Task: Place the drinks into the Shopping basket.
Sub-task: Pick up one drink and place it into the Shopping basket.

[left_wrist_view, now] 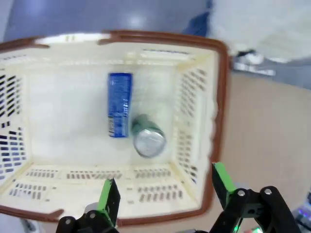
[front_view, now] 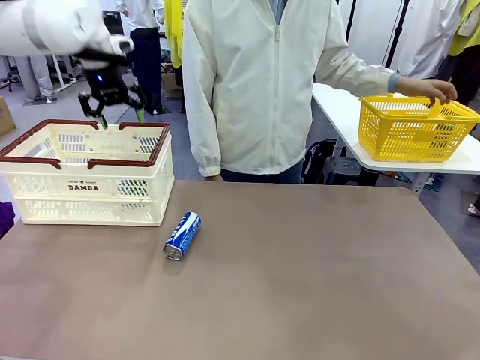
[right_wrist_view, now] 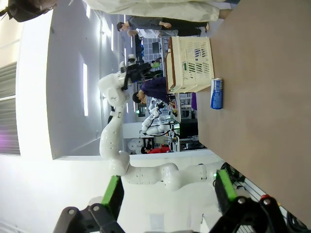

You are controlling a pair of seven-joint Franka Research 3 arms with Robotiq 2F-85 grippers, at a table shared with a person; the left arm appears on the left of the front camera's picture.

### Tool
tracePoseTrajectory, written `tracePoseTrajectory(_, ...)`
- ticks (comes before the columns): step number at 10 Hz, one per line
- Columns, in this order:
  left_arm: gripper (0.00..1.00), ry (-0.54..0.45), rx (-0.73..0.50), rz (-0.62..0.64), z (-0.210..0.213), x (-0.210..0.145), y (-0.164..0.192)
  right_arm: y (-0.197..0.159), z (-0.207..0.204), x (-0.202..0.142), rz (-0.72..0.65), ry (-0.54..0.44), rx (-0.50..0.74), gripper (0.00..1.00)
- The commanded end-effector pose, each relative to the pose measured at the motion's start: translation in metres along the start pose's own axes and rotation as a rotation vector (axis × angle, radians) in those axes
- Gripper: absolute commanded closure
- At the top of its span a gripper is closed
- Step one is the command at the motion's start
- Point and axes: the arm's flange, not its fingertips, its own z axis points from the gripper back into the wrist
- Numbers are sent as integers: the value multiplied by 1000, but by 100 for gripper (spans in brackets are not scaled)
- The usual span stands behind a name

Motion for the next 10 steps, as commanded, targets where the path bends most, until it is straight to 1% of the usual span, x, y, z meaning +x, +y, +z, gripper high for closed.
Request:
tracePoseTrajectory(1,0,127,-208,-97,23,-27,26,4,1,-1,-4,9,0,0)
tracePoseTrajectory(2,0,241,-327,-207,29,-49,41,4,1,-1,-4,9,0,0)
tracePoseTrajectory(3,0,332,-502,-310,36,-74,72,4,1,-1,-4,9,0,0)
tracePoseTrajectory(4,0,349,-609,-347,41,-89,98,4,1,-1,-4,9,0,0)
tracePoseTrajectory(5,0,280,-781,-324,50,-115,154,4,1,-1,-4,9,0,0)
tracePoseTrajectory(7,0,144,-992,-233,55,-151,237,4,1,-1,-4,9,0,0)
tracePoseTrajectory(8,0,98,-1064,-198,52,-168,275,4,1,-1,-4,9,0,0)
tracePoseTrajectory(9,0,53,-1114,-147,44,-180,303,4,1,-1,-4,9,0,0)
tracePoseTrajectory(10,0,31,-1143,-105,37,-185,315,4,1,-1,-4,9,0,0)
